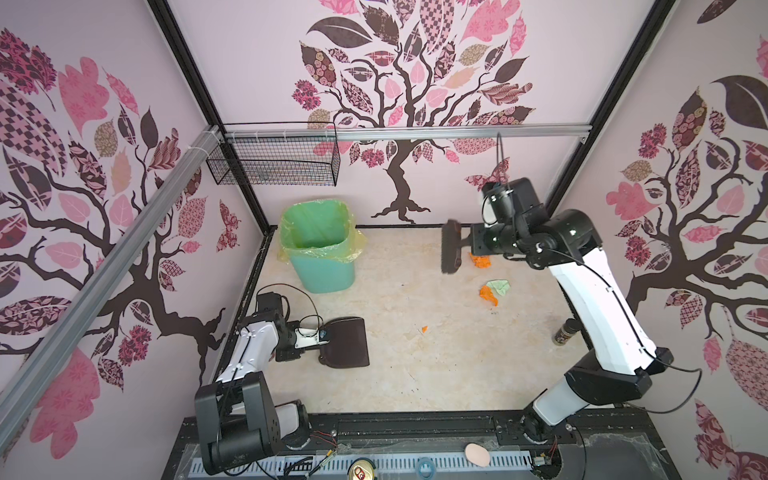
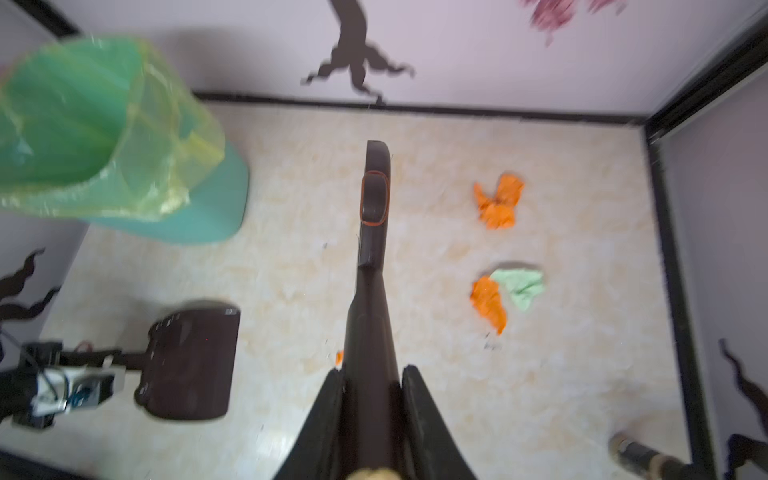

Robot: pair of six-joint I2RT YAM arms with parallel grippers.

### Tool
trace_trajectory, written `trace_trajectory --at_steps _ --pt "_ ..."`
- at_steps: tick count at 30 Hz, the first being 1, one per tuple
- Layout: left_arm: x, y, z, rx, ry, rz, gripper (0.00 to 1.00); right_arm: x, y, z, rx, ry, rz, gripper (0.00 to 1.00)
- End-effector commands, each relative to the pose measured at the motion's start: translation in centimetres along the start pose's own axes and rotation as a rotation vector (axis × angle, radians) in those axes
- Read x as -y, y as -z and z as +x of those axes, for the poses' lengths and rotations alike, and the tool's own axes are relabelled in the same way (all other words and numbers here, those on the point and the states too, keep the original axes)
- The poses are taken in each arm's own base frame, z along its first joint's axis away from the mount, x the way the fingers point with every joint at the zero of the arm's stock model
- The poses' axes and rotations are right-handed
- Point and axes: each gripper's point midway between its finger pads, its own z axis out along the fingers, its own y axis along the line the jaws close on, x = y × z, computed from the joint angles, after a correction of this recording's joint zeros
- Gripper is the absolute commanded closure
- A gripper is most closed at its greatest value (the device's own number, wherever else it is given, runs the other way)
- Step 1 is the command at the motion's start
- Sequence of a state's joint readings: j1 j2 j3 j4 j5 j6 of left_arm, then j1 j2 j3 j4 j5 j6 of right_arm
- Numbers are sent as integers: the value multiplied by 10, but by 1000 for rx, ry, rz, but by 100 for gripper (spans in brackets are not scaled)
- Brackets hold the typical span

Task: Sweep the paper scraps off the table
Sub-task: 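Reach the brush with the right gripper to scraps farthest from the robot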

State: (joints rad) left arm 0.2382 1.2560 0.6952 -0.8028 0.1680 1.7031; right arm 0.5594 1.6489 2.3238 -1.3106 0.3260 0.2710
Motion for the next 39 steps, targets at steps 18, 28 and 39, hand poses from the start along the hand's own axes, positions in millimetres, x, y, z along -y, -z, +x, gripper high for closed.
trace_trajectory --at_steps 18,28,39 --pt "-3 22 -10 17 23 -16 100 124 -283 19 -302 822 871 100" --pt "-5 16 -8 18 38 -1 100 102 -318 73 -298 897 597 100" --pt "-9 18 -9 21 35 -11 100 86 -266 114 -421 849 435 100"
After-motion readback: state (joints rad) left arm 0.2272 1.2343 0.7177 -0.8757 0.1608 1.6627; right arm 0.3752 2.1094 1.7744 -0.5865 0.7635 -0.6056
